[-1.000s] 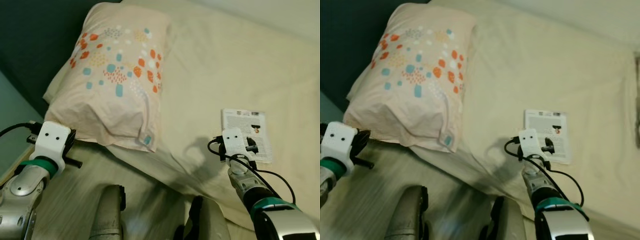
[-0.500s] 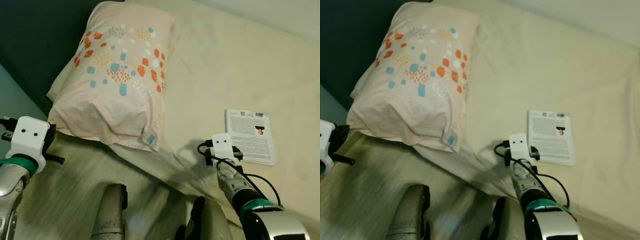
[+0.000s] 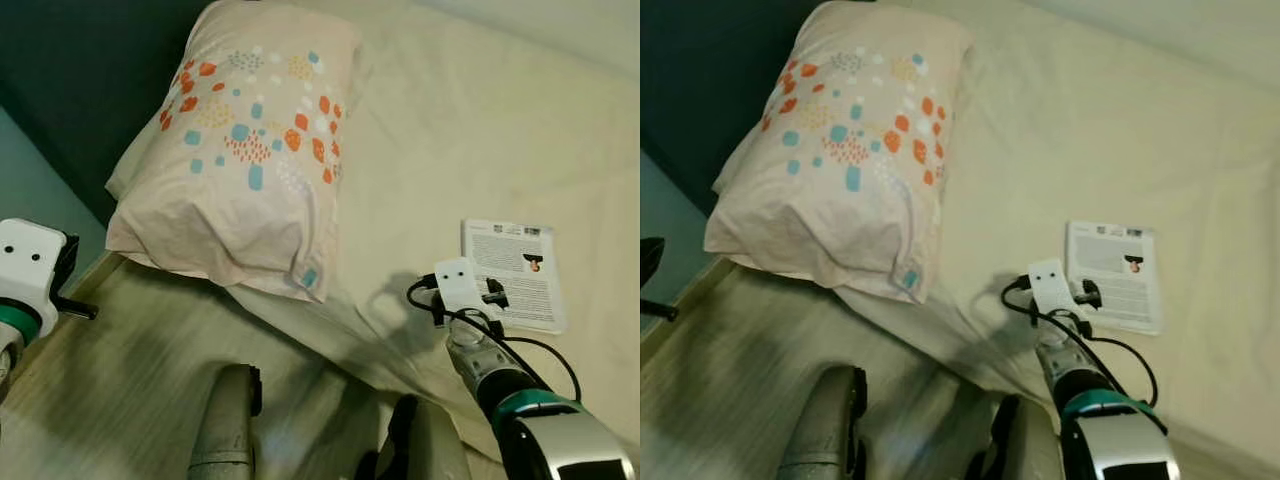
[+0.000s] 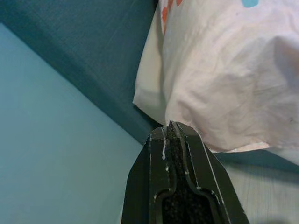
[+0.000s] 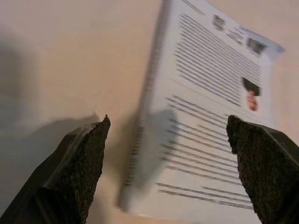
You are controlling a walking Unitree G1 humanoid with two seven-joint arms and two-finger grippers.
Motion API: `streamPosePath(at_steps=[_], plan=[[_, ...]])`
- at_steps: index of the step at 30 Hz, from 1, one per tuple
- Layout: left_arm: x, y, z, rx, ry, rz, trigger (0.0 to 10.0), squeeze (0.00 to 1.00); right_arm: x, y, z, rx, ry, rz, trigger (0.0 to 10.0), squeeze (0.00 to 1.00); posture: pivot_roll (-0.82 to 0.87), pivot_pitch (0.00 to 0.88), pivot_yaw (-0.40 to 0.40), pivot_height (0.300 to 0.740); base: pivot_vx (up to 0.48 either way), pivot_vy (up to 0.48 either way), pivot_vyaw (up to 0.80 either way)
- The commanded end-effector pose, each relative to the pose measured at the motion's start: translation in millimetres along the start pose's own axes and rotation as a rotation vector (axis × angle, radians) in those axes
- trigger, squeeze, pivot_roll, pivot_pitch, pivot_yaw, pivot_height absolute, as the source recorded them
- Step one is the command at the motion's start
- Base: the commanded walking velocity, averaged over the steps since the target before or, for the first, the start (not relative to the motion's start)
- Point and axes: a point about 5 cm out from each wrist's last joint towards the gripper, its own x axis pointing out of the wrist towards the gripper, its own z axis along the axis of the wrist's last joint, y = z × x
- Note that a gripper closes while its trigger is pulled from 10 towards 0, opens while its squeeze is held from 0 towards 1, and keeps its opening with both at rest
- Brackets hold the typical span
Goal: Clean up the room
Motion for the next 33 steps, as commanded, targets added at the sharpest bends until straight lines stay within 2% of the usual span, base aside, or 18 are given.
streamPosePath(at_steps=[1, 3, 7, 17, 18, 19, 20, 21, 22, 23, 24, 25, 26, 27, 33], plan=[[-3.8, 1.8, -4, -0.001, 0.024, -0.006, 10.0, 0.0, -3.7, 1.2, -19, -0.043, 0.058, 0.001, 10.0, 0.0, 0.45, 0.279, 0.026, 0.576, 0.0, 0.0, 0.0], [-3.8, 1.2, -4, -0.001, 0.025, -0.013, 10.0, 0.0, -4.5, 2.2, -22, -0.05, 0.068, 0.014, 10.0, 0.0, 0.45, 0.279, 0.026, 0.576, 0.0, 0.0, 0.0], [-3.6, -3.4, -4, -0.012, 0.026, -0.041, 10.0, 0.0, -12.3, 16.6, -38, -0.031, 0.134, 0.114, 10.0, 0.0, 0.45, 0.28, 0.031, 0.576, 0.0, 0.0, 0.0], [-3.8, 1.2, -4, -0.001, 0.031, -0.04, 10.0, 0.0, -13.6, 12.4, -48, -0.084, 0.158, 0.087, 9.9, 0.0, 0.46, 0.284, 0.039, 0.576, 0.0, 0.0, 0.0], [-3.9, 2.3, -4, 0.001, 0.032, -0.038, 10.0, 0.0, -13.0, 9.9, -48, -0.092, 0.157, 0.074, 8.1, 0.0, 0.46, 0.284, 0.039, 0.576, 0.0, 0.0, 0.0], [-3.9, 2.3, -4, 0.001, 0.032, -0.038, 10.0, 0.0, -13.0, 9.9, -48, -0.092, 0.157, 0.074, 8.1, 0.0, 0.46, 0.284, 0.039, 0.576, 0.0, 0.0, 0.0], [-3.9, 3.0, -4, 0.003, 0.032, -0.037, 10.0, 0.0, -12.3, 7.7, -48, -0.098, 0.157, 0.062, 7.5, 0.0, 0.46, 0.284, 0.039, 0.576, 0.0, 0.0, 0.0], [-3.9, 3.6, -4, 0.005, 0.032, -0.036, 10.0, 0.0, -11.4, 5.0, -48, -0.107, 0.156, 0.048, 6.0, 0.0, 0.46, 0.285, 0.04, 0.576, 0.0, 0.0, 0.0], [-3.9, 3.6, -4, 0.005, 0.032, -0.036, 10.0, 0.0, -11.4, 5.0, -48, -0.107, 0.156, 0.048, 6.0, 0.0, 0.46, 0.285, 0.04, 0.576, 0.0, 0.0, 0.0], [-3.8, 4.0, -3, 0.007, 0.031, -0.034, 10.0, 0.0, -10.4, 2.4, -48, -0.114, 0.152, 0.034, 4.2, 0.0, 0.46, 0.285, 0.04, 0.576, 0.0, 0.0, 0.0], [-3.8, 4.0, -3, 0.007, 0.031, -0.034, 10.0, 0.0, -10.4, 2.4, -48, -0.114, 0.152, 0.034, 4.2, 0.0, 0.46, 0.285, 0.04, 0.576, 0.0, 0.0, 0.0], [-3.8, 4.3, -3, 0.01, 0.03, -0.033, 10.0, 0.0, -9.8, 0.4, -48, -0.123, 0.149, 0.024, 2.6, 0.0, 0.46, 0.285, 0.04, 0.576, 0.0, 0.0, 0.0], [-3.8, 4.3, -3, 0.01, 0.03, -0.033, 10.0, 0.0, -9.8, 0.4, -48, -0.123, 0.149, 0.024, 2.6, 0.0, 0.46, 0.285, 0.04, 0.576, 0.0, 0.0, 0.0], [-3.8, 4.8, -3, 0.012, 0.03, -0.033, 10.0, 0.0, -9.4, -1.2, -48, -0.128, 0.15, 0.016, 0.0, 0.0, 0.47, 0.282, 0.041, 0.576, 0.0, 0.0, 0.0], [-3.9, 6.5, -3, 0.02, 0.03, -0.034, 10.0, 0.0, -9.4, -3.4, -51, -0.15, 0.156, 0.007, 0.0, 0.0, 0.48, 0.278, 0.042, 0.576, 0.0, 0.0, 0.0]])
